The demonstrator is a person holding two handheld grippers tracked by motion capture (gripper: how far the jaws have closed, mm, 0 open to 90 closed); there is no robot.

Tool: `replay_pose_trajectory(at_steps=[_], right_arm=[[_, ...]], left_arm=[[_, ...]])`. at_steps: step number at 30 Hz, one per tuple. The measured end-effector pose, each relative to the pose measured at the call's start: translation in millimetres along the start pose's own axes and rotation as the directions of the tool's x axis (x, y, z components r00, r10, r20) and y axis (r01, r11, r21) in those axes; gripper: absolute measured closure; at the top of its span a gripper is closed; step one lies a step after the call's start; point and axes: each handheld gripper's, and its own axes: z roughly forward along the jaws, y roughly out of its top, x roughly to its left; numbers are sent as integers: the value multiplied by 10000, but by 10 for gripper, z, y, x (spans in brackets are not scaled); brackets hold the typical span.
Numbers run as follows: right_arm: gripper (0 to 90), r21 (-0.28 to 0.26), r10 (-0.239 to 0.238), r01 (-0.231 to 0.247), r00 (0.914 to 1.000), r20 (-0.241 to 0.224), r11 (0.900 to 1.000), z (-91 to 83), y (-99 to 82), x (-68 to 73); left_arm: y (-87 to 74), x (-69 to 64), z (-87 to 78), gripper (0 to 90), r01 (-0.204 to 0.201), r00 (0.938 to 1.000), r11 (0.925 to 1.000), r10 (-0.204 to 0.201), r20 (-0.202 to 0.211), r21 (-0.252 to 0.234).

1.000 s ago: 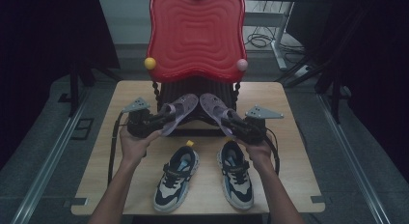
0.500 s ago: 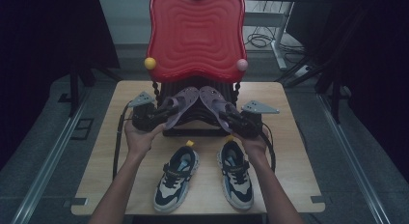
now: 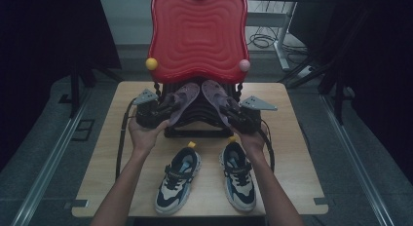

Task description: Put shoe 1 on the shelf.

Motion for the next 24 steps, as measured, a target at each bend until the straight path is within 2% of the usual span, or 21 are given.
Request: replay_pose_trajectory(at_steps=[5, 16, 24], right_arm=[[849, -26, -46, 46, 9998, 182, 10000, 64, -7, 6], [850, -125, -193, 198, 9990, 400, 9997, 169, 48, 79], [849, -115, -355, 366, 9957, 855, 9993, 286, 93, 114]], left_arm=[[-8, 30, 46, 866, 21, 9998, 9999, -23, -177, -157], [11, 18, 84, 866, -23, 9998, 9994, 15, -223, -339], [49, 9, 206, 866, -77, 9991, 9987, 57, -411, -502]])
